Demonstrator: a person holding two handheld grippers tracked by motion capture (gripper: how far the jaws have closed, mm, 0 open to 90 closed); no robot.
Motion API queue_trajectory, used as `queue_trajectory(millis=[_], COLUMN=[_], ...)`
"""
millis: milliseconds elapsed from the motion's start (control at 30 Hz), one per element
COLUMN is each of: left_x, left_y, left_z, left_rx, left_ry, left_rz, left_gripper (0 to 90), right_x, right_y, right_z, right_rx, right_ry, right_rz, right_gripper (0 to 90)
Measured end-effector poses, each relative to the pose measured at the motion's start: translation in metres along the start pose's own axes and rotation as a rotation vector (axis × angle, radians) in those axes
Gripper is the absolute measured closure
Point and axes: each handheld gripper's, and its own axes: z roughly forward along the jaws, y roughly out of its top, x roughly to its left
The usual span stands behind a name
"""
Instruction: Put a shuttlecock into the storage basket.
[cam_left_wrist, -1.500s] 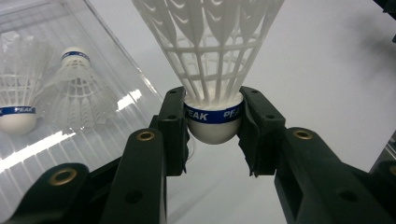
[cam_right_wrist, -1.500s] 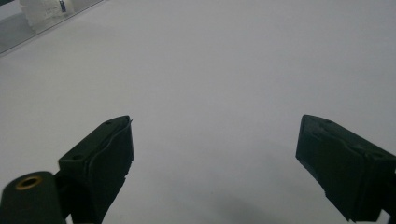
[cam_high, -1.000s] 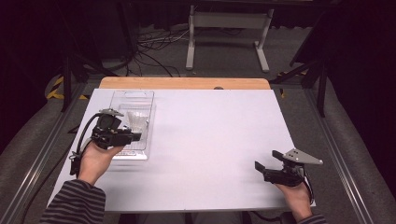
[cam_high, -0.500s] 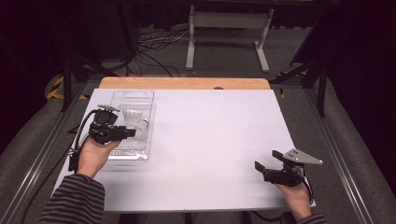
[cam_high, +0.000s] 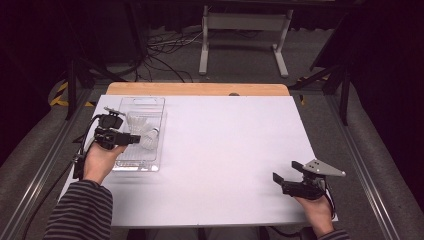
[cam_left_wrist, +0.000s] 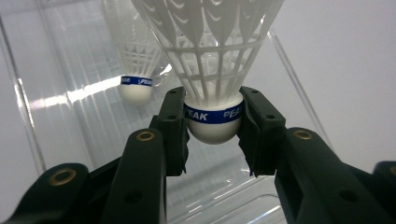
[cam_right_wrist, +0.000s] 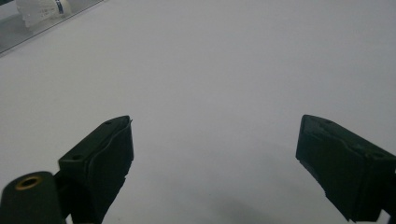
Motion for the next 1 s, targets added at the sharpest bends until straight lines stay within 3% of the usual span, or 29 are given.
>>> queue_trajectory(millis=[467, 700, 1000], left_x=[0.016, 0.024, 0.028], left_y=[0.007, 0.009, 0.011], left_z=[0.014, 0.022, 0.03], left_rx=[0.052, 0.085, 0.122], left_ry=[0.041, 0.083, 0.094], left_rz=[-0.057, -0.092, -0.117], left_gripper=[64.9, 64.8, 64.6], right_x=[0.0, 0.0, 0.001], right_y=[0.0, 0.0, 0.0], right_z=[-0.001, -0.001, -0.001], right_rx=[-0.005, -0.008, -0.005], right_ry=[0.003, 0.002, 0.004], right_rz=[0.001, 0.002, 0.002], right_gripper=[11.7, 11.7, 11.7])
